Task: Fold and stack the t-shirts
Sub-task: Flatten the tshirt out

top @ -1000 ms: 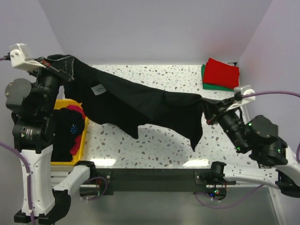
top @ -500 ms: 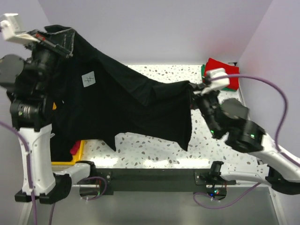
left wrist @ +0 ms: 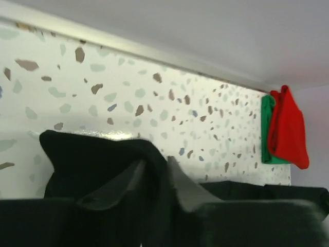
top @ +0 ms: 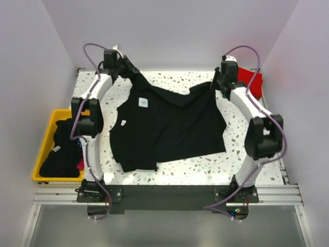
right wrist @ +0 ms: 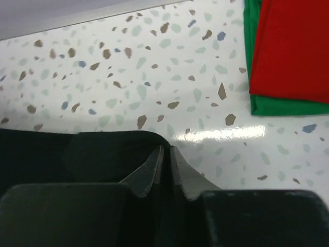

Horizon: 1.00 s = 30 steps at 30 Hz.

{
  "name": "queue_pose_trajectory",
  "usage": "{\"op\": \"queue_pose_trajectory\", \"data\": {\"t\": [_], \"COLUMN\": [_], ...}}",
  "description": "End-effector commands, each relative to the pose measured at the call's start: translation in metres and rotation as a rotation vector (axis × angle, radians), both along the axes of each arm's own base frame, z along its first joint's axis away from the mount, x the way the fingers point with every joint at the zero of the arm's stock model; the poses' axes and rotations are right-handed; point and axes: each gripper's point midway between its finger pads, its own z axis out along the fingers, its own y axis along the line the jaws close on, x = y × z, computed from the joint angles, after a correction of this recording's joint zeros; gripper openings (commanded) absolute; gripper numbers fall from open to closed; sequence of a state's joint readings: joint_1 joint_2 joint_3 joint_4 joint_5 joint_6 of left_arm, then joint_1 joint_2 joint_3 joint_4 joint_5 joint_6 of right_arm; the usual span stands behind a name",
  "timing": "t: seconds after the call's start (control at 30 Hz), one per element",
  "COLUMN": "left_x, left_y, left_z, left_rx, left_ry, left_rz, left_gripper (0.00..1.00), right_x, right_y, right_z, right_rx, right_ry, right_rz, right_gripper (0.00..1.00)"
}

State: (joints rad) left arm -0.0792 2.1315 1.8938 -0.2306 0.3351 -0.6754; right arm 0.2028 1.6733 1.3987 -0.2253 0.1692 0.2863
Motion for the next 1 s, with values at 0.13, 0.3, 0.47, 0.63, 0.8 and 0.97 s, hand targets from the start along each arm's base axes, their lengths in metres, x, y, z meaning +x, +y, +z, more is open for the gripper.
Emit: {"op": "queue_pose_trajectory", "data": {"t": [0.13, 0.3, 0.47, 0.63, 0.8, 0.97], "left_x": [0.009, -0.079, -0.188, -0.270, -0.324, -0.344], "left_y": [-0.017, 0.017, 0.050, 0.064, 0.064, 0.058], "left_z": [0.029, 0.029, -0.034, -0.065, -0.117, -0.137], "left_rx": [-0.037, -0.025, 0.055, 0.081, 0.092, 0.075], "left_ry": [-0.066, 0.005, 0.155, 0.212, 0.325, 0.363], "left_rz": [-0.052, 0.159, 0.412, 0.516, 0.523, 0.478], "left_gripper": [0.71, 0.75, 0.70, 0.63, 0.60, 0.60], "right_x": [0.065, 0.019, -0.059, -0.130, -0.177, -0.204], "right_y": [-0.030, -0.036, -0.037, -0.038, -0.053, -0.059], "right_z": [-0.026, -0.040, -0.064, -0.098, -0.097, -0.107], "right_rx": [0.221, 0.230, 0.254, 0.216, 0.163, 0.142], "right_ry": [0.146, 0.216, 0.260, 0.304, 0.299, 0.332], "right_rz": [-0.060, -0.116, -0.145, -0.161, -0.197, -0.217], "right_gripper": [0.52, 0.70, 0.69, 0.68, 0.68, 0.68]}}
